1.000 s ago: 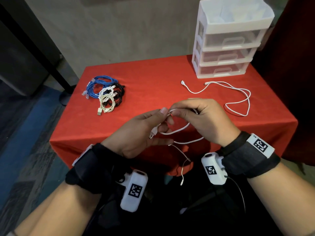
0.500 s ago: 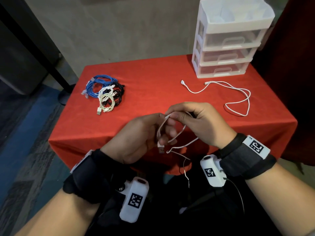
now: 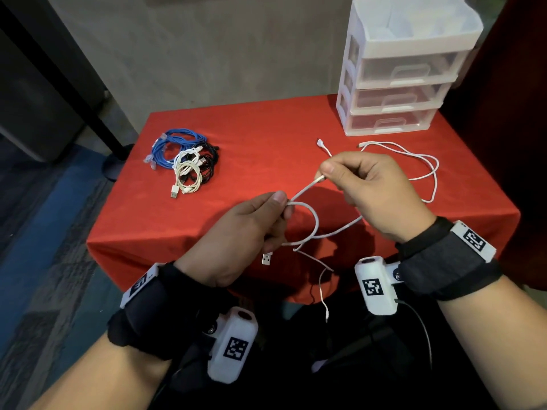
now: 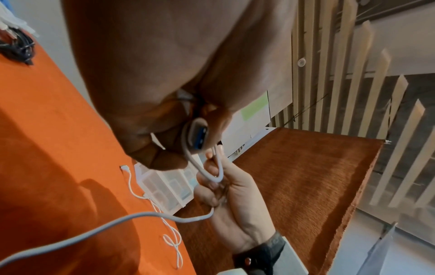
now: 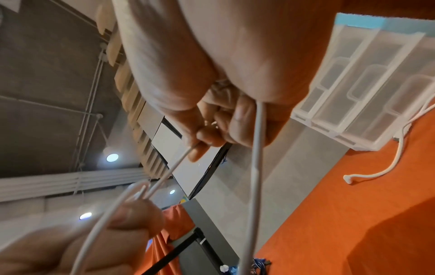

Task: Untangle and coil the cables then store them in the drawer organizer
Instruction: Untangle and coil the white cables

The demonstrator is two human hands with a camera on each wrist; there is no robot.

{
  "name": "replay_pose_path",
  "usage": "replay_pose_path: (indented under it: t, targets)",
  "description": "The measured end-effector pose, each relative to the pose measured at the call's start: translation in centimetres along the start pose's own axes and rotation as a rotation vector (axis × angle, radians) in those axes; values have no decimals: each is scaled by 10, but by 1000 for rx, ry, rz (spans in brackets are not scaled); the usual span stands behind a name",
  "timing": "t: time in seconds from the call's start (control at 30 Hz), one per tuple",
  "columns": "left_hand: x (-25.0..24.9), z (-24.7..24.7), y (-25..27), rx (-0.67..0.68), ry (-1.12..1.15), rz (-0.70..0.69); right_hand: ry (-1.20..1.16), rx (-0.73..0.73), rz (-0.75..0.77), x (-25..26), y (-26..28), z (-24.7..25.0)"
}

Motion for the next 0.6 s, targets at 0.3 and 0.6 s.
replay_pose_path:
  t: [0.3, 0.6]
  targets:
    - [35, 21, -2, -199, 424, 191, 122, 230, -228, -55, 32, -38]
    - [69, 2, 5, -369, 660, 368, -379, -29, -308, -48, 37, -49]
Point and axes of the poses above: each hand's wrist, its own y-axis away from the middle knuckle, its own z-axis out of the back of the hand, x = y × z, the point moved 10 cm from there along -y, towards the middle knuckle, and after that the axes turned 2 degrees about -x, right-handed, at the moved point
